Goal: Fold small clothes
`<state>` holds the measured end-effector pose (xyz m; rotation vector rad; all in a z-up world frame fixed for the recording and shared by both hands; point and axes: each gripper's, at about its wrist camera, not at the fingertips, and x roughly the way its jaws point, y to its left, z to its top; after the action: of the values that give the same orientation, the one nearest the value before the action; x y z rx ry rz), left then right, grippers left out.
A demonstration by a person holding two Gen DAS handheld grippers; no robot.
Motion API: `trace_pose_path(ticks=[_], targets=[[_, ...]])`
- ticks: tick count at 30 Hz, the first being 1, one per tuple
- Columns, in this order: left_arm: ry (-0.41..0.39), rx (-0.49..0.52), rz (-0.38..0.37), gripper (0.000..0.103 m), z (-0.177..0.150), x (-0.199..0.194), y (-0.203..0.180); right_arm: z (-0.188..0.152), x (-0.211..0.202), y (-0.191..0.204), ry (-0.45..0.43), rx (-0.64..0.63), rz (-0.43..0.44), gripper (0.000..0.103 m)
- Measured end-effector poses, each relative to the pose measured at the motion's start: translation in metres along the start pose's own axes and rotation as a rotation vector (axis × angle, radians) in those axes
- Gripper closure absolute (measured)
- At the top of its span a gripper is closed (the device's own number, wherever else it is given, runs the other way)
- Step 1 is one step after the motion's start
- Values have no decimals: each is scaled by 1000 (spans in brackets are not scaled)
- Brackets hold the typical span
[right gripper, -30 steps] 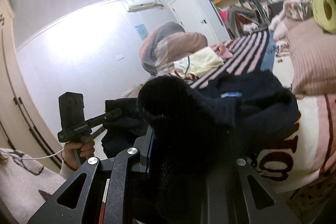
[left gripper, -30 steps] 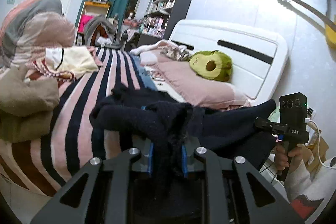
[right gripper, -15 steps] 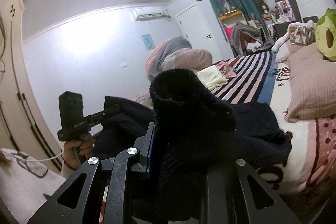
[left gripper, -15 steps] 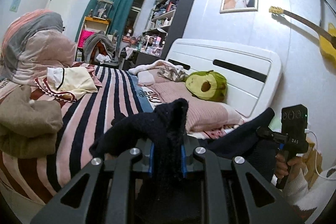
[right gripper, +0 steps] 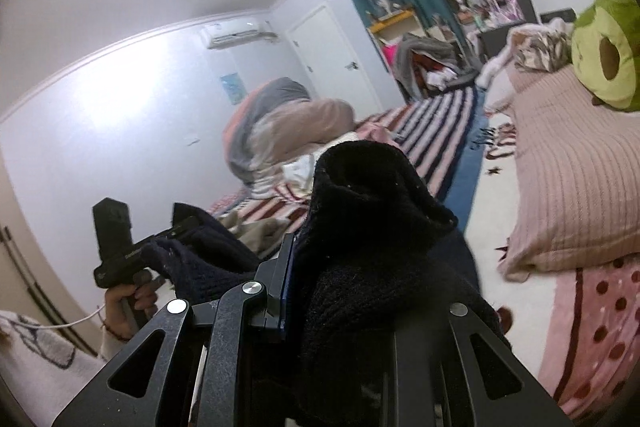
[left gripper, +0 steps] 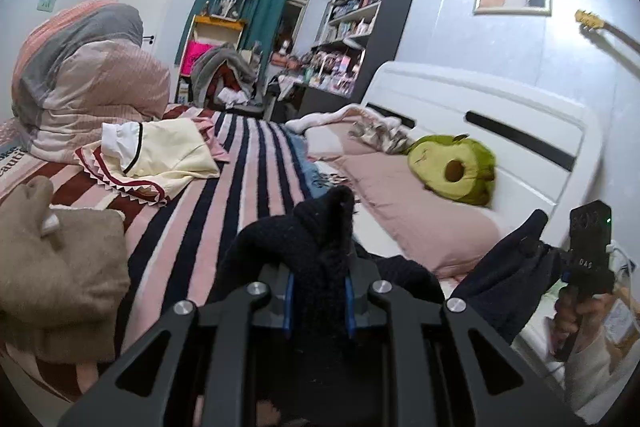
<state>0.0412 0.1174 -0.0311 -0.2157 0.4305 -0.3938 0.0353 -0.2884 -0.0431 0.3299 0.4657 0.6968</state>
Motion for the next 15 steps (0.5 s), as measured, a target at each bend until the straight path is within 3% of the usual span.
trace_pose_path(ticks=[15], targets=[[169, -60, 75, 87, 4, 126, 43, 18, 83, -83, 183, 159, -140, 87]])
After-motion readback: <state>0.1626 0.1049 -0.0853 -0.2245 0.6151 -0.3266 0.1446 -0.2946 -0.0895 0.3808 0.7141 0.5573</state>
